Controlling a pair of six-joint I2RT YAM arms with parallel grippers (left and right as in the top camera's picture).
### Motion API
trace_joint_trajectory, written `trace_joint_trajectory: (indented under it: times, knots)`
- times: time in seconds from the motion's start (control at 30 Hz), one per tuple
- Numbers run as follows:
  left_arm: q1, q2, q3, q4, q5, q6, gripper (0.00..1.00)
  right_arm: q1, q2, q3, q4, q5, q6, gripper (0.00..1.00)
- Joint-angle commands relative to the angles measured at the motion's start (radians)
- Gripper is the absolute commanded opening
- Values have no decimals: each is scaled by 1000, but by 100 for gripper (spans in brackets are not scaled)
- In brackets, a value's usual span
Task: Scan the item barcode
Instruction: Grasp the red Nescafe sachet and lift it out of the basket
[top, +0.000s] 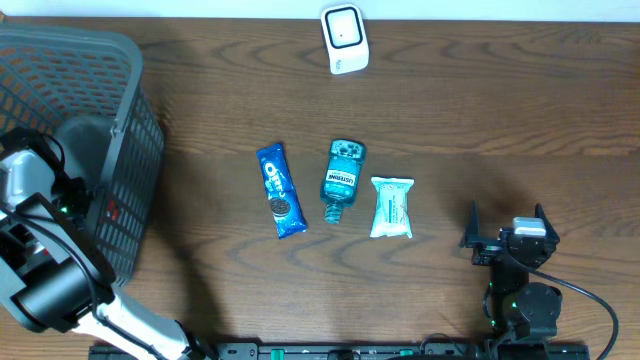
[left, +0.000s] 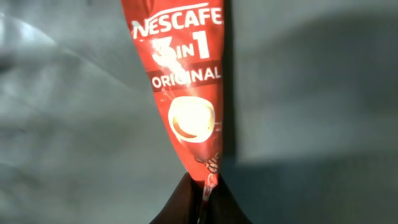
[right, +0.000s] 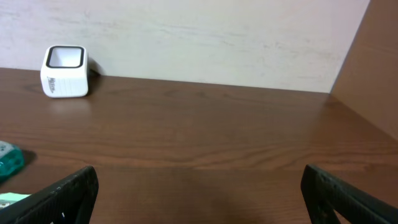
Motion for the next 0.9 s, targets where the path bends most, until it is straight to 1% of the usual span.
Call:
trace_joint_trajectory:
  times: [0.0, 0.07, 0.17, 0.23, 0.33, 0.43, 0.47, 0.53, 0.6, 0.73, 0.8, 0.87]
  knots:
    - [21, 214, -112, -64, -2, 28, 7, -7, -8, -2, -3, -5, -6, 99]
    - [21, 200, -66, -130, 15, 34, 7, -7, -8, -2, -3, -5, -6, 99]
    - [21, 167, 21, -214, 50, 94, 7, -7, -8, -2, -3, -5, -6, 99]
    - [20, 132, 98, -278, 73, 139, 7, -7, -8, -2, -3, -5, -6, 99]
    - [20, 52, 235, -377, 87, 171, 7, -7, -8, -2, -3, -5, -6, 99]
    - [20, -32, 340, -406, 96, 208, 7, -7, -8, -2, -3, -5, -6, 99]
    - [20, -91, 404, -406, 121, 230, 7, -7, -8, -2, -3, -5, -6, 99]
    - [20, -153, 465, -405, 154, 239, 7, -7, -8, -2, -3, -5, -6, 99]
    - [20, -212, 517, -391, 240, 280, 7, -7, -8, -2, -3, -5, -6, 99]
    - [-3, -333, 560, -341, 507, 385, 7, -7, -8, -2, -3, -5, -6, 99]
    - [-40, -396, 560, -337, 645, 432, 6, -7, -8, -2, -3, -5, -6, 99]
    - [-93, -446, 560, -337, 726, 487, 7, -7, -8, -2, -3, -5, -6, 99]
